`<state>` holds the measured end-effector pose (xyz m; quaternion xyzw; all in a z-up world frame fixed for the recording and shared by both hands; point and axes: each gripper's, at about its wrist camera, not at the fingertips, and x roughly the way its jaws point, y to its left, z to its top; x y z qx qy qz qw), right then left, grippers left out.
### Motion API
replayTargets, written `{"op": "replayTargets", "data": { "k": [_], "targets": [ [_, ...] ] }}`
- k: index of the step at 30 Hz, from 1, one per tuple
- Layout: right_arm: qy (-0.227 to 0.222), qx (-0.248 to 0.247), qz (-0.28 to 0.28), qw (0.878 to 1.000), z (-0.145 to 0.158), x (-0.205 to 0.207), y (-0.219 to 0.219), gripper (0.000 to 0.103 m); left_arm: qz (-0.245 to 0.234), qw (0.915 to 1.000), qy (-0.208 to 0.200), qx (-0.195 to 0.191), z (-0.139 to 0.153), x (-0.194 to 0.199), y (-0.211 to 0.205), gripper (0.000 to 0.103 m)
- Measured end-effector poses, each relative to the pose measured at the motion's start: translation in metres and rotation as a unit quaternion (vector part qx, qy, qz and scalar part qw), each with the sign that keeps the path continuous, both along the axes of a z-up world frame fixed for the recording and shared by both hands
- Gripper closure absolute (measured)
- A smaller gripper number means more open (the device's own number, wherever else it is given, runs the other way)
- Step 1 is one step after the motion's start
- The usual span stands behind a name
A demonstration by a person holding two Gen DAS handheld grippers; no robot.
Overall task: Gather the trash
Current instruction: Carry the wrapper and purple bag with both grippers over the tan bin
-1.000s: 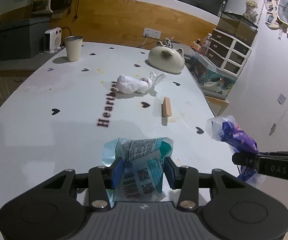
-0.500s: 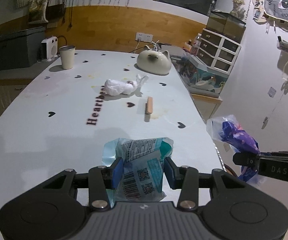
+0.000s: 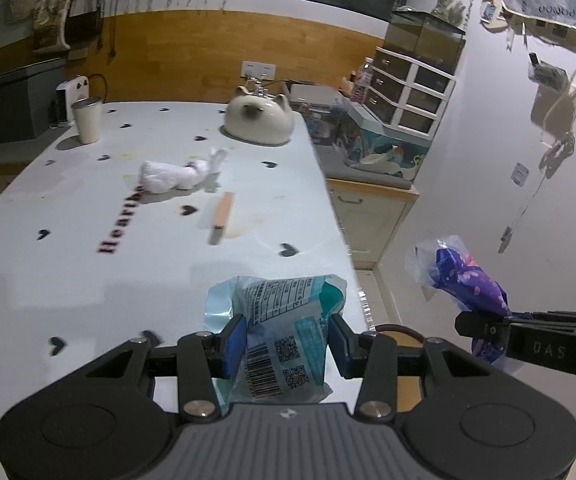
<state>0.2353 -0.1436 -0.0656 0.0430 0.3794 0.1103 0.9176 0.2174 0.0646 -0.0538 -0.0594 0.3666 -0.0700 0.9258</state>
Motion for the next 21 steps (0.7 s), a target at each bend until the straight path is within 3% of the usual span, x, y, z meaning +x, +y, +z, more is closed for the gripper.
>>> {"op": "replayTargets", "data": {
  "k": [11, 21],
  "targets": [
    [0.018, 0.004, -0.021, 1.0, -0.016, 0.038, -0.097, 0.08, -0.028, 0.9994, 0.017, -0.002, -0.012, 0.051, -0.093, 0.058],
    [0.054, -0.001, -0.055, 0.997, -0.05, 0.081, -0.176, 0.08, -0.057, 0.9966, 0.057, -0.016, -0.048, 0.104, -0.161, 0.058]
  ]
}}
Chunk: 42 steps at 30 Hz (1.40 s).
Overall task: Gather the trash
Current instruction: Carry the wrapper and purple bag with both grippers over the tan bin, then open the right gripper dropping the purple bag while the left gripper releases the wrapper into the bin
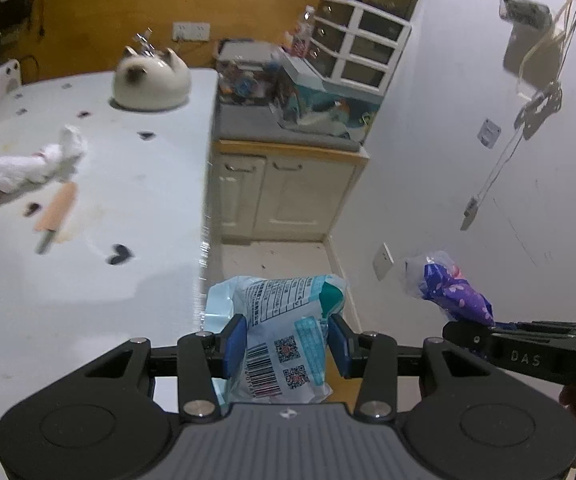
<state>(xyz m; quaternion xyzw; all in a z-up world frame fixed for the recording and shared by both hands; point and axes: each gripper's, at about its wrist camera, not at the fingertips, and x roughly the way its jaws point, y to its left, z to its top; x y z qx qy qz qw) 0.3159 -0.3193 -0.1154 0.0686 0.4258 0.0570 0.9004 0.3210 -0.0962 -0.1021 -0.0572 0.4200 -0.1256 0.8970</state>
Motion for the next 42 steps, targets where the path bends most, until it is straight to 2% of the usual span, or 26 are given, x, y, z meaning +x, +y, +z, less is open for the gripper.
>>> {"op": "replayTargets", "data": {
  "k": [10, 16, 24, 34, 39, 42],
  "targets": [
    [0.068, -0.007, -0.011, 0.998, -0.06, 0.041, -0.048, 0.079, -0.018, 0.9964, 0.08, -0.018, -0.061, 0.042, -0.039, 0.058],
    [0.124, 0.008, 0.023, 0.992, -0.111, 0.075, -0.056, 0.076, -0.022, 0.9902, 0.135, -0.029, -0.111, 0.073, -0.053, 0.058],
    [0.187, -0.008, 0.066, 0.98, -0.181, 0.119, -0.047, 0.076, -0.023, 0.9807, 0.192, -0.032, -0.168, 0.093, -0.064, 0.058],
    [0.251, -0.017, 0.076, 0.965, -0.269, 0.158, -0.036, 0.075, -0.025, 0.9739, 0.223, -0.031, -0.214, 0.107, -0.071, 0.058],
    [0.268, 0.0, 0.07, 0.961, -0.297, 0.174, -0.037, 0.069, -0.015, 0.9713, 0.235, -0.034, -0.23, 0.111, -0.07, 0.058],
    [0.271, -0.01, 0.067, 0.96, -0.305, 0.176, -0.037, 0.061, -0.005, 0.9699, 0.24, -0.039, -0.234, 0.111, -0.067, 0.058]
  ]
}}
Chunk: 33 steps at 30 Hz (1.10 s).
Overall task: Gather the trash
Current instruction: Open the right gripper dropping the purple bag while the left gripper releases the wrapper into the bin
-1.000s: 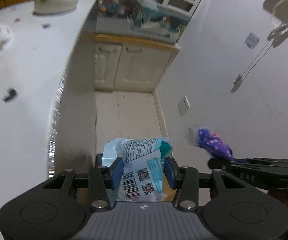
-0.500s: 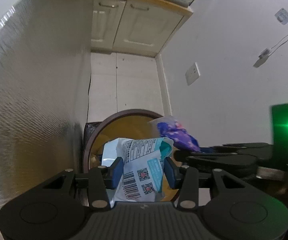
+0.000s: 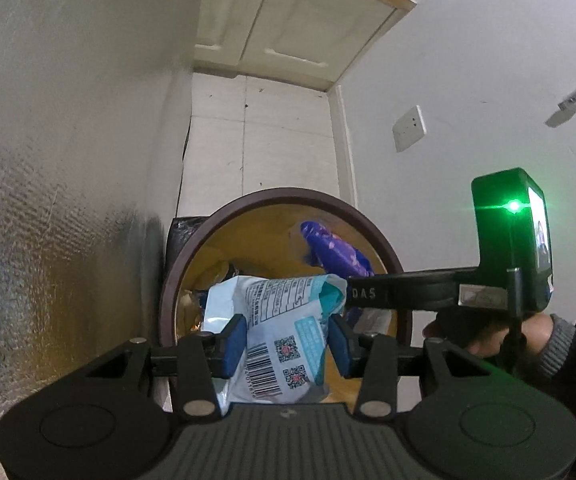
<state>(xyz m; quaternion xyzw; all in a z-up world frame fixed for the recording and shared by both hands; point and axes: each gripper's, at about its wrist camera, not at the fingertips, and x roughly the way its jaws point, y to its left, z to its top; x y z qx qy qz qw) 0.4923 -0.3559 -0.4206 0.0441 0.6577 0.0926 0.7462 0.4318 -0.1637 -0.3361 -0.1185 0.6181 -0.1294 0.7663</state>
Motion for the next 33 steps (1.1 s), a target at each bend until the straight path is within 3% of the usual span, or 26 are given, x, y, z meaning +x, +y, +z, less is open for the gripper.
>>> {"op": "replayTargets", "data": {
  "k": [3, 5, 7, 17, 23, 24, 27, 33],
  "targets": [
    [-0.002, 0.003, 0.0, 1.0, -0.001, 0.003, 0.0, 0.053, -0.001, 1.0, 0.006, 0.003, -0.001, -0.001, 0.003, 0.058],
    [-0.007, 0.008, 0.001, 1.0, 0.004, 0.001, -0.001, 0.04, 0.0, 1.0, 0.008, 0.004, -0.003, 0.0, 0.003, 0.058],
    [-0.012, 0.008, 0.001, 1.0, 0.007, -0.001, -0.001, 0.036, 0.0, 0.9999, 0.01, 0.004, -0.005, 0.001, 0.002, 0.058],
    [-0.019, 0.066, -0.055, 0.996, 0.024, -0.001, -0.022, 0.024, -0.005, 0.9999, 0.016, 0.001, -0.013, 0.004, -0.004, 0.058],
    [-0.03, 0.092, -0.079, 0.992, 0.034, -0.001, -0.03, 0.024, -0.017, 0.9998, 0.0, -0.008, -0.018, 0.008, -0.013, 0.057],
    [-0.032, 0.095, -0.08, 0.992, 0.036, -0.003, -0.03, 0.024, -0.021, 0.9997, -0.004, -0.009, -0.019, 0.01, -0.016, 0.053],
    [-0.035, 0.101, -0.086, 0.991, 0.04, -0.007, -0.033, 0.024, -0.033, 0.9994, 0.007, 0.003, -0.027, 0.01, -0.023, 0.027],
    [-0.026, 0.095, -0.083, 0.992, 0.039, -0.021, -0.038, 0.024, -0.049, 0.9981, 0.035, 0.015, -0.035, 0.001, -0.025, 0.023]
  ]
}}
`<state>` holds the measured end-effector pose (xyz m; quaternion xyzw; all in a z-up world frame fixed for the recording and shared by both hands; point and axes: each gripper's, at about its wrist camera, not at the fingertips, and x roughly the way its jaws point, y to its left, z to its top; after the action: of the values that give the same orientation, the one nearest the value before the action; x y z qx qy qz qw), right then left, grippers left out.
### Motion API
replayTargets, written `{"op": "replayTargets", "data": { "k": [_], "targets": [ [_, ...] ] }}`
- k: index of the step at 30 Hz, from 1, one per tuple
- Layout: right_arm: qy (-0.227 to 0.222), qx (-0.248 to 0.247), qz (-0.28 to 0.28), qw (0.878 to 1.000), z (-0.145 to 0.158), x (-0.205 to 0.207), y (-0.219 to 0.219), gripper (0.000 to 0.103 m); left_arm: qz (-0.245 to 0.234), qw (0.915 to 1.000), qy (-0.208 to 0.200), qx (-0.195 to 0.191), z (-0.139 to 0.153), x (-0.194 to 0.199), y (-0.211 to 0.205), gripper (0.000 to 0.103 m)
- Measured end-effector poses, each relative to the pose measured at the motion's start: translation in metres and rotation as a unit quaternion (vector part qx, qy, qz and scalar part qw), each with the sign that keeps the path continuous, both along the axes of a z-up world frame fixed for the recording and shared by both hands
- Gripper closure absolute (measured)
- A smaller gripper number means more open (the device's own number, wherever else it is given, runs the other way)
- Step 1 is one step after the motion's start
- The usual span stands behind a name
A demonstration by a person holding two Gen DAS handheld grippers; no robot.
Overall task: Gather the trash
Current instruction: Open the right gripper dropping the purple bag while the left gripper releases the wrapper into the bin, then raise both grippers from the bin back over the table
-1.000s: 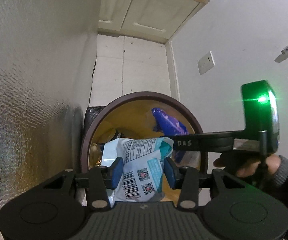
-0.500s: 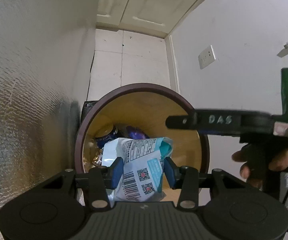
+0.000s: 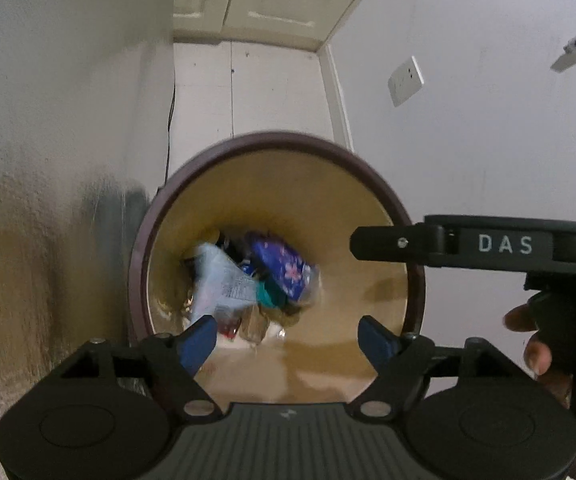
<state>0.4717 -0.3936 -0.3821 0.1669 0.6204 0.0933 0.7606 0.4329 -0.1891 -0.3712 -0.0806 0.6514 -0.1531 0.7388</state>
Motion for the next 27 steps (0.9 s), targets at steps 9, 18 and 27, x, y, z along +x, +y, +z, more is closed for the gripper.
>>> {"op": "replayTargets", "data": {
  "k": [9, 18, 27],
  "targets": [
    [0.008, -0.011, 0.028, 0.999, 0.004, -0.024, 0.0, 0.024, -0.004, 1.0, 0.003, 0.008, 0.003, -0.009, 0.004, 0.018],
    [-0.006, -0.022, 0.029, 0.999, 0.021, -0.041, -0.006, 0.024, -0.008, 0.9994, -0.011, 0.032, 0.015, -0.014, 0.008, 0.008],
    [-0.025, -0.031, 0.032, 0.999, 0.041, -0.055, -0.012, 0.021, -0.009, 0.9985, -0.027, 0.047, 0.034, -0.018, 0.014, 0.0]
  ]
}}
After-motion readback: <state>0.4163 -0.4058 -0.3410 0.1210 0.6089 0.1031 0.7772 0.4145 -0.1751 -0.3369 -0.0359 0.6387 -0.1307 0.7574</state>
